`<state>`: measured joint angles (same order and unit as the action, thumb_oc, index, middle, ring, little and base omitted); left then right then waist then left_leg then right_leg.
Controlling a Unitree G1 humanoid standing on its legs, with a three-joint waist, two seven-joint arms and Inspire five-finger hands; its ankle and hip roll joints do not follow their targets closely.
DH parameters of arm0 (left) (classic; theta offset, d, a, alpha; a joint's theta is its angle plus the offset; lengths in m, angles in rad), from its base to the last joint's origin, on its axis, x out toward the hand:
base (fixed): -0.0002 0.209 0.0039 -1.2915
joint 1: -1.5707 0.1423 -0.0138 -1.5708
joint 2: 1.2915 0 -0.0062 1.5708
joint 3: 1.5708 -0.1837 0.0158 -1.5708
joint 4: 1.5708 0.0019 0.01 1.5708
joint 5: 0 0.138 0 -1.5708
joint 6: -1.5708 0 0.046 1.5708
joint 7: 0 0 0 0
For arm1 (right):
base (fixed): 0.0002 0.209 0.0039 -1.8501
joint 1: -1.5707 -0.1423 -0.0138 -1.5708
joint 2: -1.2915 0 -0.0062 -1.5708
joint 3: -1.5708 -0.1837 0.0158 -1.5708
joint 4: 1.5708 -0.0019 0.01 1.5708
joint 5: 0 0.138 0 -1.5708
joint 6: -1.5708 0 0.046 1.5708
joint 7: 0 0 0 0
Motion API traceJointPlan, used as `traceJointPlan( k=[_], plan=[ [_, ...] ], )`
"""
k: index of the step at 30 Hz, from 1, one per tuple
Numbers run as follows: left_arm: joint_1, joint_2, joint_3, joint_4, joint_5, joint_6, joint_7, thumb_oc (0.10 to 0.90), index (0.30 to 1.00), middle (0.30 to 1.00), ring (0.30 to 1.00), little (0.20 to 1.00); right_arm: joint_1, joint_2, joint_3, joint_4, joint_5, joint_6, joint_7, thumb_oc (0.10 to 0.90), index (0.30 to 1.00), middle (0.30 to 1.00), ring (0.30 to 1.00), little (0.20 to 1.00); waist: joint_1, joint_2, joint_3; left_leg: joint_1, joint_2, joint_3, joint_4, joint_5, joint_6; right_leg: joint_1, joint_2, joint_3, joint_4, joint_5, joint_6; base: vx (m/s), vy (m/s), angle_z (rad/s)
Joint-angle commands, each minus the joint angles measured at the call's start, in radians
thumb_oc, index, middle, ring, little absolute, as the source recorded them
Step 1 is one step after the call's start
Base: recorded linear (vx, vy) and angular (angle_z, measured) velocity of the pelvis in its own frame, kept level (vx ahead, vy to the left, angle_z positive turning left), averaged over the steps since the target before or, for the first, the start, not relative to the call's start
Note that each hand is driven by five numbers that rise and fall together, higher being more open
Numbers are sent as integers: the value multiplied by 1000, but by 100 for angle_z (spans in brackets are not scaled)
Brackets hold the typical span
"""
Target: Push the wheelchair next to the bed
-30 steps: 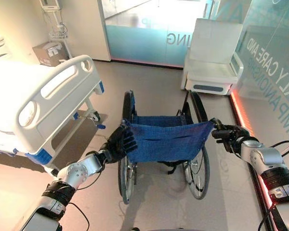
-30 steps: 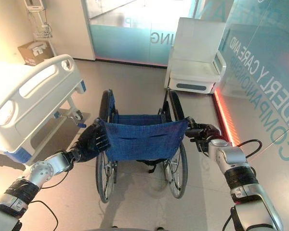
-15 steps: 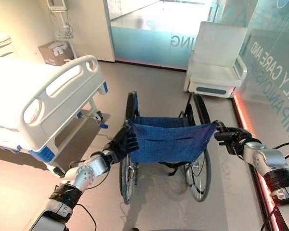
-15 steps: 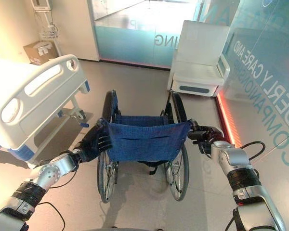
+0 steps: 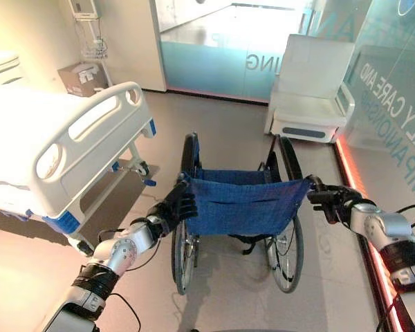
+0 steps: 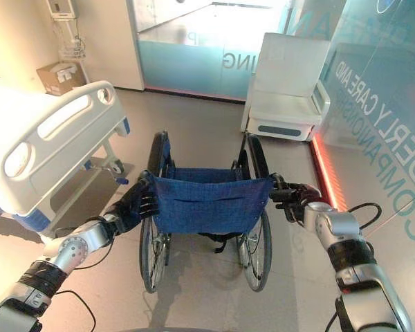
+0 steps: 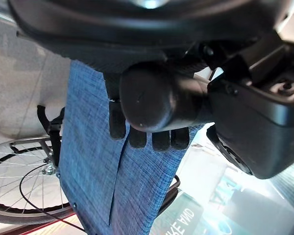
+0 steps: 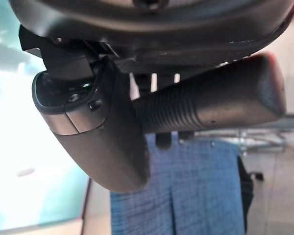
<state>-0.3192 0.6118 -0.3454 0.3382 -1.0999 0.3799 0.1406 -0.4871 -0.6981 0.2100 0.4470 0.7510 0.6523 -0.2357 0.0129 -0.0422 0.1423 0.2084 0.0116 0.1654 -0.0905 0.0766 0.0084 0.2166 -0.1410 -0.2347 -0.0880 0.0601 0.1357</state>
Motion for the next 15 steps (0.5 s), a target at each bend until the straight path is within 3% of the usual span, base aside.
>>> traceJointPlan(
  k=[1, 3, 6, 9, 10, 12, 14, 15],
  plan=[
    [-367, 35, 95, 61, 39, -172, -46, 400, 300, 300, 300, 300, -174, 153, 98, -132, 248, -109, 234, 400, 300, 300, 300, 300, 35, 44, 23, -69, -97, -53, 262, -248, 74, -140, -75, -3, 434, -106, 4, 32, 198, -2],
    [-398, 54, 90, 97, 30, -168, -59, 400, 300, 300, 300, 300, -179, 129, 89, -116, 259, -124, 248, 400, 300, 300, 300, 300, 19, 56, 46, -75, -103, -83, 273, -252, 89, -242, -71, 52, 661, -64, -7, 79, 257, 5],
    [-423, 46, 99, 141, 47, -164, -52, 400, 300, 300, 300, 300, -209, 101, 88, -86, 279, -112, 274, 400, 300, 300, 300, 300, 8, 60, 57, -62, -118, -78, 270, -257, 80, -320, -84, 46, 734, -14, -10, 213, 179, 23],
    [-432, 26, 103, 167, 77, -179, -27, 400, 300, 300, 300, 300, -243, 89, 90, -58, 278, -84, 284, 400, 300, 300, 300, 300, -9, 46, 62, -26, -148, -93, 270, -283, 69, -359, -55, 26, 558, 0, -1, 422, 17, -14],
    [-434, 30, 96, 171, 76, -187, -19, 400, 300, 300, 300, 300, -247, 80, 86, -61, 279, -67, 281, 400, 300, 300, 300, 300, -21, 27, 62, -10, -172, -111, 284, -309, 59, -372, -34, 10, 363, 18, 17, 465, -85, -43],
    [-429, 43, 91, 167, 69, -199, -14, 400, 300, 300, 300, 300, -234, 60, 79, -77, 283, -50, 278, 400, 300, 300, 300, 300, -48, 9, 62, 24, -195, -139, 297, -347, 53, -403, 0, 16, 167, 89, 48, 583, -109, -18],
    [-434, 50, 83, 161, 57, -204, -4, 400, 300, 300, 300, 300, -221, 49, 65, -85, 276, -33, 289, 400, 300, 300, 300, 300, -71, 19, 59, 60, -184, -162, 298, -372, 50, -433, 26, 21, 100, 114, 41, 600, -109, 36],
    [-436, 49, 83, 160, 58, -204, 2, 400, 300, 300, 300, 300, -209, 44, 57, -88, 264, -23, 297, 400, 300, 300, 300, 300, -83, 24, 58, 78, -175, -168, 307, -399, 55, -452, 27, 31, 145, 112, 31, 623, -131, 66]
  ],
)
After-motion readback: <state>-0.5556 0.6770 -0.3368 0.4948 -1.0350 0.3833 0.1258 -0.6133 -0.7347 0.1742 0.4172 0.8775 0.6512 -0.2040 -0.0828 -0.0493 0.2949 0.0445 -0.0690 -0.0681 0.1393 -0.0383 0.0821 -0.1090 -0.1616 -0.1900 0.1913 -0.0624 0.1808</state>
